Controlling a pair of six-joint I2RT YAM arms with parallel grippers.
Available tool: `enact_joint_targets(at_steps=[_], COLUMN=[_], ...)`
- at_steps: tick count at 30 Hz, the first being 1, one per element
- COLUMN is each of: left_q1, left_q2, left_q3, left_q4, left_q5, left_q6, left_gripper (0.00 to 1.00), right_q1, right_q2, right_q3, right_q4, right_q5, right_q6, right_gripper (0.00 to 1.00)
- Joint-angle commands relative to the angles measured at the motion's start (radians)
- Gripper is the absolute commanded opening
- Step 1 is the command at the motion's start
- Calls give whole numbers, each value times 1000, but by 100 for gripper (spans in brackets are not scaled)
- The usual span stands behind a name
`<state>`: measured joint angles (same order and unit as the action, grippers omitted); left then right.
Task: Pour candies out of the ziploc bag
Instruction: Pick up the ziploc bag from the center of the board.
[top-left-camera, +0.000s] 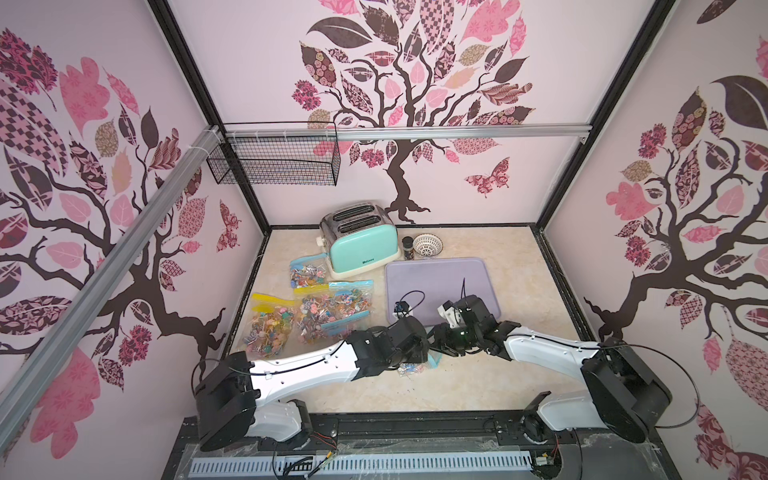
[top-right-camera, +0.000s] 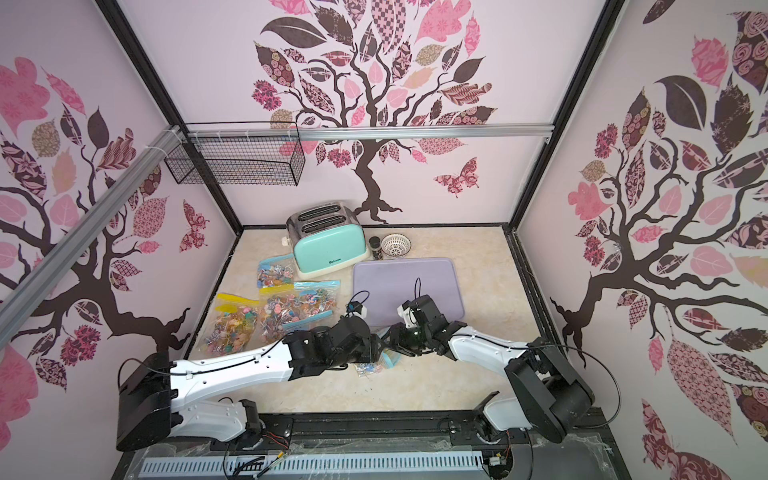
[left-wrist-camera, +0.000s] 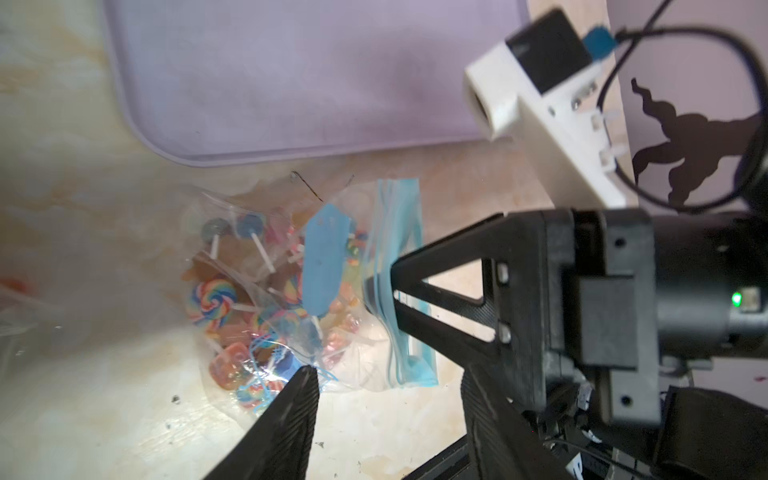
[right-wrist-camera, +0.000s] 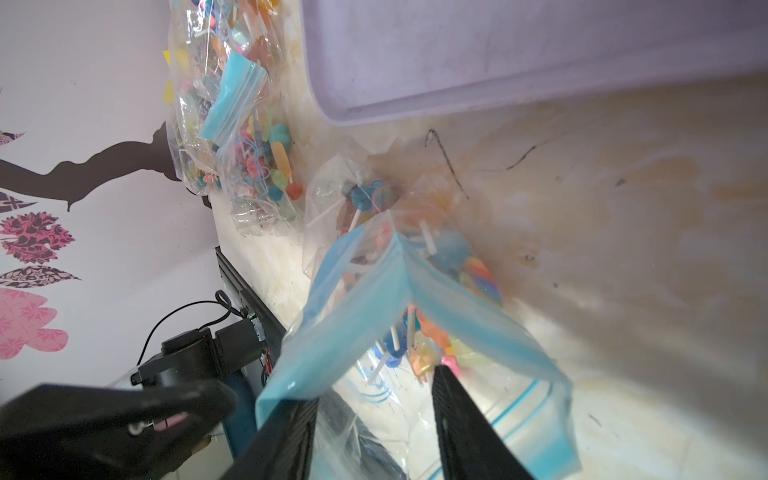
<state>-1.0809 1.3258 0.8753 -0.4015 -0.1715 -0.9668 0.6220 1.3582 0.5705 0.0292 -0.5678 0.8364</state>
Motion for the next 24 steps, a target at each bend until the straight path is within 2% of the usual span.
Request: enact_joint_targets(at_steps=[1,4,9,19,22,24], left_q1=[53,104,176,181,182,182], left_q2=[-71,-131,-202,-206,-192,-176], left_q3=[-39,-66,-114,-164,-197,-222], left_q4=[-65,-111,-128,-79,-23,32], left_q5=[-17,-16,15,77,124,154], left_q6=[-1,7,15,-2,-10,-16], left_gripper=[60,61,61,63,65,67], right_q1=[6,6,7,8,8,9], right_q2=[-87,-147,-179,-84,-50,-30], right_q3=[0,-10,-40,-47,-46,-34], right_q4=[-93,-145,-124,-57,-13,7], right_q5=[26,47,9,4,-2,-6], right_q6=[-35,-48,-30,-27,-18,-15], right_gripper=[50,50,49,53,49,42])
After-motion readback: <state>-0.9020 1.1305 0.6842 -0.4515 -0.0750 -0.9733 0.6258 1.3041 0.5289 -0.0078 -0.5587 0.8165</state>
